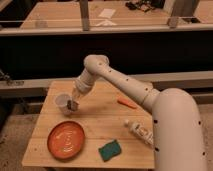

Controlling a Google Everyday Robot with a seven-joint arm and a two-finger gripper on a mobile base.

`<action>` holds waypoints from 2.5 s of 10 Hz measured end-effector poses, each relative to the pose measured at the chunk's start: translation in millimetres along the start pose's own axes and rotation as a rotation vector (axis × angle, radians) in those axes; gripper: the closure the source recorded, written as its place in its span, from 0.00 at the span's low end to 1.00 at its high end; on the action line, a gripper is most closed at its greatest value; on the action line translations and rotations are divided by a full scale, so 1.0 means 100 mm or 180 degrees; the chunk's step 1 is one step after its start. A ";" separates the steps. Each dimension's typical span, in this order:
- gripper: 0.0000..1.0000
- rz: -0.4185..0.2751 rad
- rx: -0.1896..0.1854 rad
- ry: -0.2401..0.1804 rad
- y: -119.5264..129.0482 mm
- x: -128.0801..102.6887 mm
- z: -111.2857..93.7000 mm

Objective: Knock the eraser over

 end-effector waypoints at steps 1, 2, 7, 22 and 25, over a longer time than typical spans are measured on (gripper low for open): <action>0.93 -0.0019 -0.0014 -0.0009 -0.02 -0.03 0.02; 0.93 -0.0040 -0.0027 -0.0018 -0.04 -0.06 0.04; 0.93 -0.0129 -0.0108 -0.0052 -0.08 -0.16 0.08; 0.93 -0.0431 -0.0354 -0.0248 -0.26 -0.48 0.19; 0.93 -0.0443 -0.0372 -0.0278 -0.27 -0.51 0.18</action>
